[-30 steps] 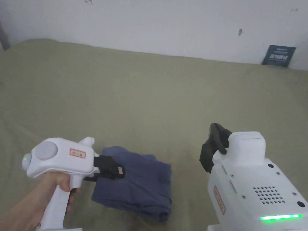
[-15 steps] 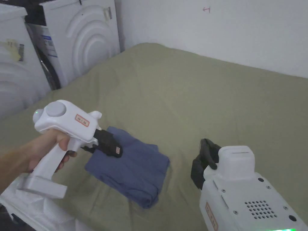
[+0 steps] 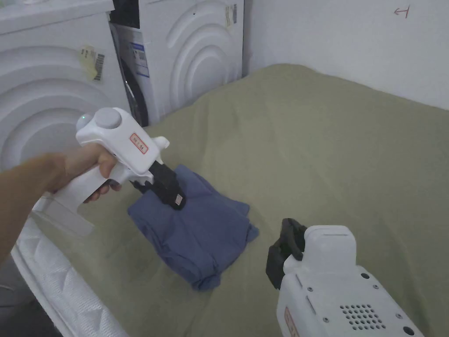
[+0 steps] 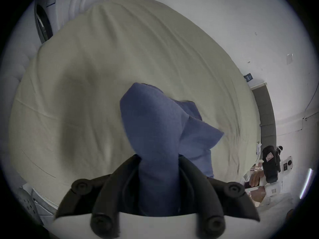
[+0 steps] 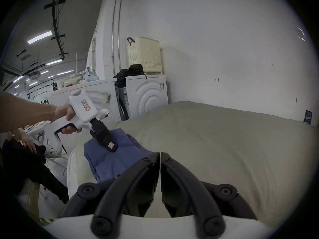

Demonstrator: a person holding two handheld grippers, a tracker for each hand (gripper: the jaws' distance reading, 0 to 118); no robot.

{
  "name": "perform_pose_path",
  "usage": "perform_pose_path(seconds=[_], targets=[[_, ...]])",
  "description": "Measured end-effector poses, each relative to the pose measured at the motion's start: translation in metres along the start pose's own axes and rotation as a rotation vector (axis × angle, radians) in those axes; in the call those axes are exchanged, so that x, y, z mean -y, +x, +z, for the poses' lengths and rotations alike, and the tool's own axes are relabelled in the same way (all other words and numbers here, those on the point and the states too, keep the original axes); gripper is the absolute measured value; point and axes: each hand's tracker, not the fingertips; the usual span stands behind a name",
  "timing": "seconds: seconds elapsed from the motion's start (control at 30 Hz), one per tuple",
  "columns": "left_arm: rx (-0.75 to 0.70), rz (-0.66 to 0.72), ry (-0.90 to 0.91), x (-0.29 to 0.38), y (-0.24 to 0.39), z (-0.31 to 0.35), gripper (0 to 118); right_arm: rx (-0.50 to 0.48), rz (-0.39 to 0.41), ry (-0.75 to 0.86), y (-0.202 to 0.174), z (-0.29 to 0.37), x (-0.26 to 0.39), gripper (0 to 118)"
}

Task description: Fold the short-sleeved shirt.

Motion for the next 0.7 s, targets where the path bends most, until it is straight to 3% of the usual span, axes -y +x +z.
perform_pose_path(seconds=[0.17, 0.2, 0.27, 0.3, 0.47, 0.53, 0.57, 0.6, 0.67, 0.7], targets=[[-0.016, -0.001, 0.002, 0.003, 0.001, 0.0, 28, 0.006, -0.003, -0.017, 0.005, 0.001, 0.005, 8], [-0.029, -0.005, 0.025, 0.005, 0.002, 0.001, 44, 0.01, -0.005, -0.025, 0.006, 0.002, 0.004, 8], [-0.051, 0.001, 0.043, 0.007, 0.007, 0.002, 115, 0.013, -0.004, -0.028, 0.009, 0.006, 0.004, 8], [-0.057, 0.001, 0.084, 0.006, -0.006, 0.007, 118, 0.014, -0.002, -0.028, 0.011, 0.01, 0.003, 8], [-0.125, 0.008, 0.188, 0.021, 0.008, 0.044, 113, 0.021, -0.013, -0.026, 0.021, 0.033, -0.009, 8], [-0.198, -0.025, 0.256, 0.029, 0.021, 0.057, 107, 0.028, -0.009, -0.025, 0.026, 0.045, -0.015, 8], [-0.232, -0.036, 0.301, 0.034, 0.039, 0.062, 92, 0.026, -0.008, -0.023, 0.029, 0.051, -0.02, 8], [-0.297, -0.021, 0.353, 0.037, 0.051, 0.068, 72, 0.033, -0.003, -0.022, 0.031, 0.058, -0.024, 8], [-0.368, -0.028, 0.467, 0.047, 0.075, 0.078, 0, 0.044, 0.0, -0.008, 0.039, 0.074, -0.033, 8], [-0.407, -0.048, 0.53, 0.06, 0.105, 0.078, 0, 0.049, -0.001, -0.005, 0.043, 0.083, -0.037, 8]])
